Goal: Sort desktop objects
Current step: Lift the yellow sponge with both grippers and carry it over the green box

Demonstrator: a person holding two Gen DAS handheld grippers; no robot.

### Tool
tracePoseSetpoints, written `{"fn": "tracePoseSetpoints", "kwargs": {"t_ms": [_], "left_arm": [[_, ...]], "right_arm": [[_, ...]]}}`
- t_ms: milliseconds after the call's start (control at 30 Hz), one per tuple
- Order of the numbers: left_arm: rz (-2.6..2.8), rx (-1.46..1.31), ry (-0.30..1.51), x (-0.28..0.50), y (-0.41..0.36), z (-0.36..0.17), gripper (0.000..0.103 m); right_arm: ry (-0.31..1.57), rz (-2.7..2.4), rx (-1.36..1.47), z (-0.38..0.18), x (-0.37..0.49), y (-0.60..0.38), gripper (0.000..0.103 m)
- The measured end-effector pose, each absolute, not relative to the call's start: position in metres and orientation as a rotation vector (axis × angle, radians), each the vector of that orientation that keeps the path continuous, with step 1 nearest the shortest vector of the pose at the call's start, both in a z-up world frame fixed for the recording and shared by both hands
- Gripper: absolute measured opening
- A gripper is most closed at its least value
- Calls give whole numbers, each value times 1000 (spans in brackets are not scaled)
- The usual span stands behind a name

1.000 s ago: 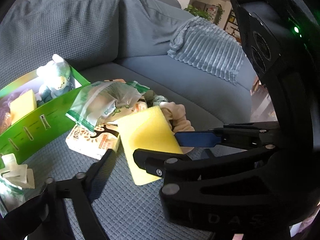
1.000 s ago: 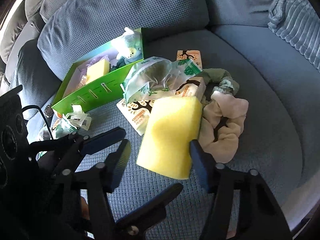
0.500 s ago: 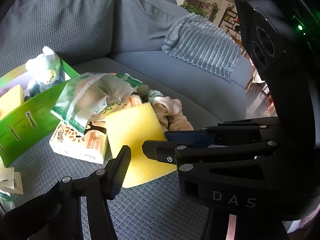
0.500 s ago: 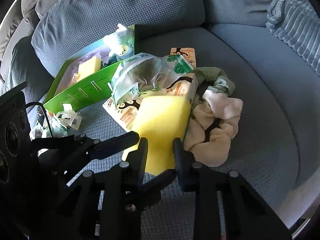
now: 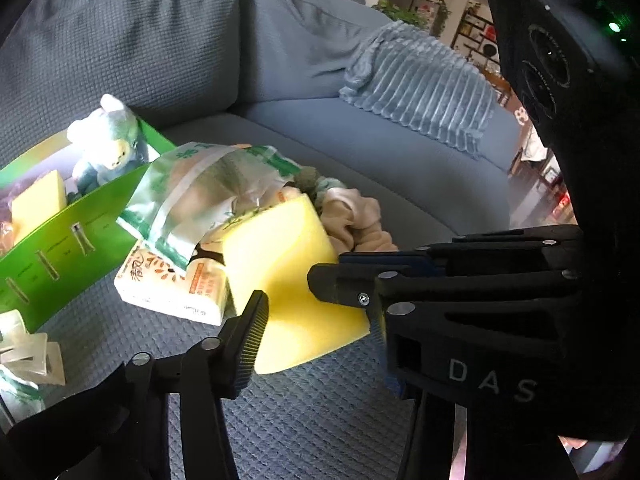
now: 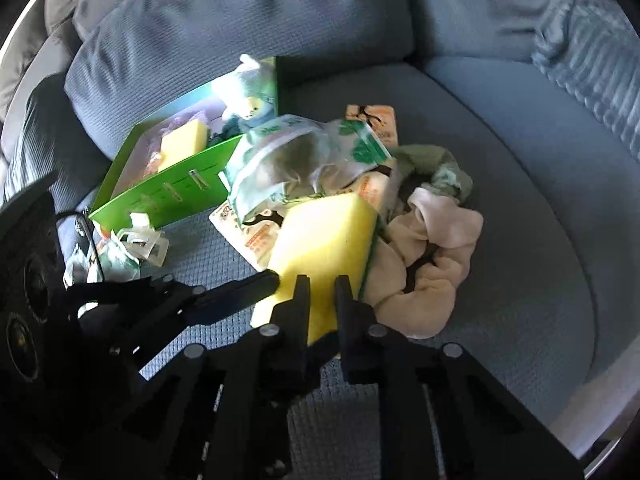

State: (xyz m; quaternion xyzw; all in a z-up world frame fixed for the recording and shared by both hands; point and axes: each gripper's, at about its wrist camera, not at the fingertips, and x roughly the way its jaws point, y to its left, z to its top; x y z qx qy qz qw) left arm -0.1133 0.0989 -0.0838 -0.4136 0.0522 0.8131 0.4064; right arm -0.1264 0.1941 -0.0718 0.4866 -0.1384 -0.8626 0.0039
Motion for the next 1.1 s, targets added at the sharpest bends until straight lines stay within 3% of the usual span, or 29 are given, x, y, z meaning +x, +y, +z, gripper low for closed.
{"fn": "tracePoseSetpoints", "kwargs": {"t_ms": [67, 133, 200, 233, 367, 433, 533, 633, 1100], "left_arm": [[2061, -1049, 149, -113, 100, -84, 61], [2064, -1050, 164, -114, 99, -84, 61], [2060, -1080, 158, -119, 96, -87, 70], [2065, -1102, 155, -121, 95, -89, 79], [2051, -1154, 115, -129, 92, -100, 80], [2048, -1140, 125, -128, 92, -103, 80], [2022, -1145, 129, -127, 94, -107, 68], [2028, -1137, 133, -125, 93, -107, 67], [2070, -1060, 161, -114, 88, -80, 65]], "right_arm": [[-441, -2709, 1527, -72, -127, 194, 44], [-449, -2694, 1523, -75, -129, 192, 47], [-441, -2696, 1545, -78, -133, 191, 50], [-445, -2691, 1560, -82, -136, 191, 53], [-427, -2662, 1594, -91, -143, 188, 50], [-420, -2662, 1582, -92, -144, 188, 43], [-428, -2659, 1575, -92, -144, 190, 36], [-433, -2667, 1565, -91, -142, 191, 33], [-398, -2720, 1458, -57, -131, 189, 32]]}}
